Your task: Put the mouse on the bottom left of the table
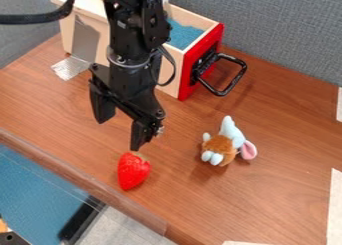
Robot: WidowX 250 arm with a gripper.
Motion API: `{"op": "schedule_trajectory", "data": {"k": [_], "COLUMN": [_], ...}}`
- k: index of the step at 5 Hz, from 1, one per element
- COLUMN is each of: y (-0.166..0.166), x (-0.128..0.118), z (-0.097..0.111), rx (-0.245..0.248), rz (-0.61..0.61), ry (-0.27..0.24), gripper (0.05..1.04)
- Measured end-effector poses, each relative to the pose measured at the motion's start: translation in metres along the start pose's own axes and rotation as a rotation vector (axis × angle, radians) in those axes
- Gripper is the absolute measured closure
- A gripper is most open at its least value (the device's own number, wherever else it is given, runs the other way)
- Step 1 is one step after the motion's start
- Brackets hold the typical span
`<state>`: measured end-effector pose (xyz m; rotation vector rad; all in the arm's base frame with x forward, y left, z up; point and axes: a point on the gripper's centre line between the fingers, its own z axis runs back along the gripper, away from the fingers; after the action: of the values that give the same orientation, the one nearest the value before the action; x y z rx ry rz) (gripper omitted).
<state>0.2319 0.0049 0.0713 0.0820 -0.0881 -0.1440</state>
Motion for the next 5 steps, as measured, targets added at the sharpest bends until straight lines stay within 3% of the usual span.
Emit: {"op": "schedule_trajectory", "data": {"k": [1, 3, 4, 5], "y": [-0.002, -0.048, -0.067, -0.077], "x": [-0.001, 0.059, 0.089, 0.102], "z": [-0.005, -0.006, -0.012, -0.024], "rx": [-0.011, -0.098, -0.112, -0.112], "rz": [0.007, -0.023, -0.031, -0.024], "ry": [0.021, -0.01, -0.024, -0.016], "gripper": [0.084, 0.084, 0.084, 0.084]}}
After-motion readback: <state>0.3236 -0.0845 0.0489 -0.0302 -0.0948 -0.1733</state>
